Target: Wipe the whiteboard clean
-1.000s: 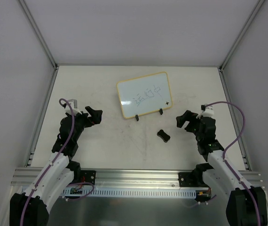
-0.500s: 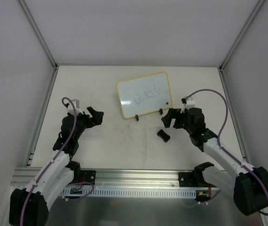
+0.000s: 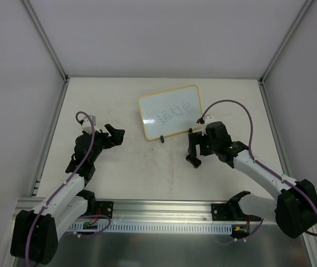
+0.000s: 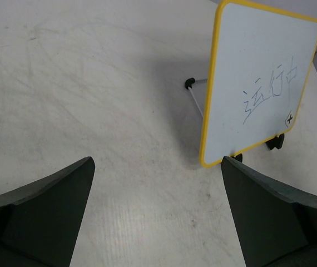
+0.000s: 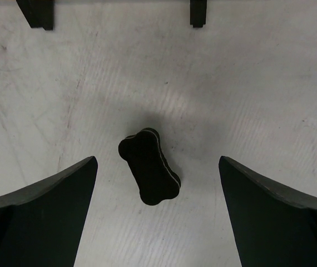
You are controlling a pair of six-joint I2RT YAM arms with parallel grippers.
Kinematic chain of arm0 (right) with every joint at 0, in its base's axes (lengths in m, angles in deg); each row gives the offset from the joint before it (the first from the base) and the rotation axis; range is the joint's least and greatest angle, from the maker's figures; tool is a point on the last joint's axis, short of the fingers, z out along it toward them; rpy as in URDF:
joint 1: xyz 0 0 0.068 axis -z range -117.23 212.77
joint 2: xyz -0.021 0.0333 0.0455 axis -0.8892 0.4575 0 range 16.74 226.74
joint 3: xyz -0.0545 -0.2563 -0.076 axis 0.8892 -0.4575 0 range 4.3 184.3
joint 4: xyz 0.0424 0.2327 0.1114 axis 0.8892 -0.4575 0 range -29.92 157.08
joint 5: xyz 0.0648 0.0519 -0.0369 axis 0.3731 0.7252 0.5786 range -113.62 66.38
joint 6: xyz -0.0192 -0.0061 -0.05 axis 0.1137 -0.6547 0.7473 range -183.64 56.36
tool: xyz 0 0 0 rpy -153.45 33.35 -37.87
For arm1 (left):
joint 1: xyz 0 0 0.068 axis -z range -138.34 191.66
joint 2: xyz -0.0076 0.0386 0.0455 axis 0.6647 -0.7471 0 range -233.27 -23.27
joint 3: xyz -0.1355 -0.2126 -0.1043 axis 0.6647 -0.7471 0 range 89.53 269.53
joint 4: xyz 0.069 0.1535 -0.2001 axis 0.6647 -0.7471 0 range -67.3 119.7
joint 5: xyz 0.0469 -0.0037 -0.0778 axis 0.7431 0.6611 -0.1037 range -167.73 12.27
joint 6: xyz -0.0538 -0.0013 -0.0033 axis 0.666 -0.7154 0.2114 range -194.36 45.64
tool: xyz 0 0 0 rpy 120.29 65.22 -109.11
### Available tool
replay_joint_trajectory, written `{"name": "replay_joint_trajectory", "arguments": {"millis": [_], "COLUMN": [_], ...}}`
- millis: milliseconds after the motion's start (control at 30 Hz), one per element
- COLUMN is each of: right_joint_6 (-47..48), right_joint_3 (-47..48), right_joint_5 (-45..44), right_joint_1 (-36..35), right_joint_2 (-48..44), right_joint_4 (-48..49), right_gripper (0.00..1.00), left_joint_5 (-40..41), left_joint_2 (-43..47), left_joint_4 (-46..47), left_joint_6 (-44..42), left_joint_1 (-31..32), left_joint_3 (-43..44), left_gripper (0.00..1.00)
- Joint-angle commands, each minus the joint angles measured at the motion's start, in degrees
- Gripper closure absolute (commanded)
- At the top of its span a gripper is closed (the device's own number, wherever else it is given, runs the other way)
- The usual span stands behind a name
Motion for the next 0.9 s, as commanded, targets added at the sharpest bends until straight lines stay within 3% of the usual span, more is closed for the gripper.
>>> {"name": "replay_joint_trajectory", "arguments": {"millis": [0,300,767,867], "right_joint_6": [1.6,1.5,1.5,1.2], "right_joint_3": [2.9,3.2,6.5,7.7], "right_joint_5": [-1.6,-5.6,-8.6,-8.3], "right_joint_1": [-2.2,-7.0,-10.7,-10.9], "right_joint_2": [2.6,6.4,14.8,16.7], "right_joint_4": [-5.3,-7.7,-7.9,-8.6], "right_gripper": [0.06,0.17,0.18,0.24], "left_joint_5": [-3.2,-3.1,-2.4,-2.1], "left_joint_2": [-0.2,0.1,2.6,3.3], "left_joint_4": [5.8,6.1,6.2,6.1], "left_joint_6": [0.4,1.0,0.7,0.6], "left_joint_1": [-0.1,-0.1,-0.2,-0.2], "left_joint_3": [1.6,0.7,-0.1,-0.5], "left_gripper": [0.01,0.01,0.01,0.01]}}
